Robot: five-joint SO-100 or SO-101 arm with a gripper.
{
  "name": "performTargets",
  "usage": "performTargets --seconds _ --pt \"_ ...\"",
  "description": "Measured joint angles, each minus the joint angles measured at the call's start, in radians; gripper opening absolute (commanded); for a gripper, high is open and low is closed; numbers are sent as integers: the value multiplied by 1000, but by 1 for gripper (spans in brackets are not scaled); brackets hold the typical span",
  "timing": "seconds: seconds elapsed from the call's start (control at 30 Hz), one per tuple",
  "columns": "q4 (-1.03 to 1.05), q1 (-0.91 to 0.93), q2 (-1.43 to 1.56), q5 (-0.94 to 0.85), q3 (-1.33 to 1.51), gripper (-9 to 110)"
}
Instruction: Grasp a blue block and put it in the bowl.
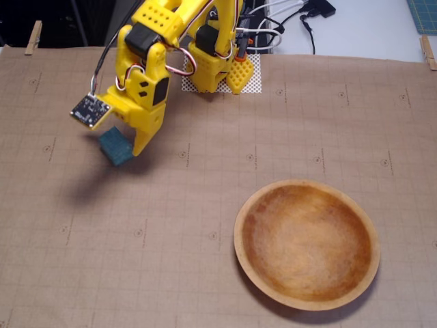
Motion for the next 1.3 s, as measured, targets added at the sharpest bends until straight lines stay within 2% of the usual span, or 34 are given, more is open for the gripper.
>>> performTargets --seconds 0.3,0.63,1.3 --pt "-69 0 -104 0 0 53" --pt "-92 17 -184 94 -11 53" --pt "-164 72 -328 97 -35 53"
